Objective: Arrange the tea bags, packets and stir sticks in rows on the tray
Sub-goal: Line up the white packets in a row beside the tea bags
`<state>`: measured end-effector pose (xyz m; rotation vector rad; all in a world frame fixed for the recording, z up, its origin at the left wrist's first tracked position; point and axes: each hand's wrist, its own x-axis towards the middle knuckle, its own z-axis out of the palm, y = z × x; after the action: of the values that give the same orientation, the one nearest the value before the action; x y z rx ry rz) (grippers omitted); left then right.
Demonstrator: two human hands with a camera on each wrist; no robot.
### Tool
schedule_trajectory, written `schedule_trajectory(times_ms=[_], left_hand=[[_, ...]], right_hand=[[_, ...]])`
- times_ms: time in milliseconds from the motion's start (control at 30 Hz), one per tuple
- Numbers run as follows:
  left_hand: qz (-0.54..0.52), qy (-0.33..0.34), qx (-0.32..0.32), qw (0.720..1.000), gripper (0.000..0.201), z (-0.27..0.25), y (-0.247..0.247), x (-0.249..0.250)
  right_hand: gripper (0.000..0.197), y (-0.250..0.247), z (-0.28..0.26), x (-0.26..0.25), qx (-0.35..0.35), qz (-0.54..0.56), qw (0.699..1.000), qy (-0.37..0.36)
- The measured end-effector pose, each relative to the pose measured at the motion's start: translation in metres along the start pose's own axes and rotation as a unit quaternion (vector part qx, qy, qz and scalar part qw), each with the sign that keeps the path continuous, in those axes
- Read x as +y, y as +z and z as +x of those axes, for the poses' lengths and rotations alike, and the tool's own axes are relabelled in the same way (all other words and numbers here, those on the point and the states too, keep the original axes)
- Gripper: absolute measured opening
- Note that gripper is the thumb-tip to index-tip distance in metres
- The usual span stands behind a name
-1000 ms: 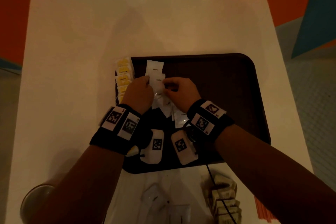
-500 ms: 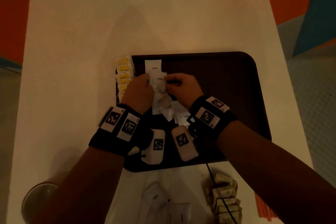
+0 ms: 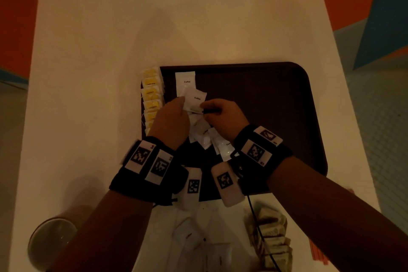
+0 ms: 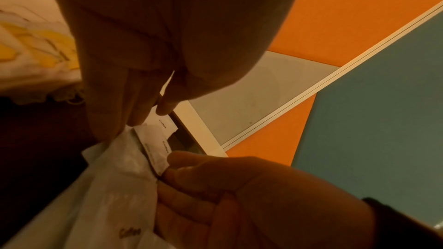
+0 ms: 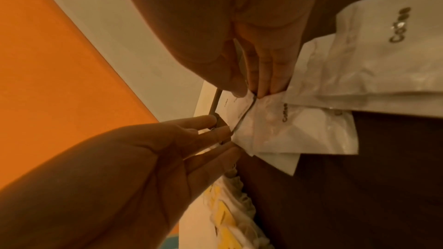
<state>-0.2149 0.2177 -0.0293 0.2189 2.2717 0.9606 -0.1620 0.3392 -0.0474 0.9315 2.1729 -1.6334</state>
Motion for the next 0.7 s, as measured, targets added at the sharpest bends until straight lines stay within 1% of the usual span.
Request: schedule_trajectory(times_ms=[167, 233, 333, 500, 700], left_hand=[[-0.072, -0.022, 0.002, 0.997, 0.036, -0.01, 0.001, -0.003], [-0.044, -0.025, 0.0, 0.999, 0.037, -0.011, 0.0, -0.005], [-0.014, -0.015, 0.013, 1.0, 0.041, -0.008, -0.002, -0.005], [-0.005, -0.008, 0.005, 1.0, 0.043, 0.015, -0.002, 0.002], [-0.085, 0.008, 0.007, 0.996, 0.045, 0.032, 0.001, -0.004]], right_hand=[[0.031, 0.001, -0.008, 0.007, -0.013, -0.019, 1.0, 0.001], [0.029, -0.002, -0.008, 0.008, -0.004, -0.037, 0.999, -0.003], [0.029, -0.005, -0.004, 0.006, 0.01, -0.031, 0.999, -0.003], [0.033, 0.002, 0.001, 0.001, 0.022, 0.033, 0.999, -0.004], [0.031, 0.008, 0.01, -0.005, 0.032, 0.136, 0.99, 0.006]])
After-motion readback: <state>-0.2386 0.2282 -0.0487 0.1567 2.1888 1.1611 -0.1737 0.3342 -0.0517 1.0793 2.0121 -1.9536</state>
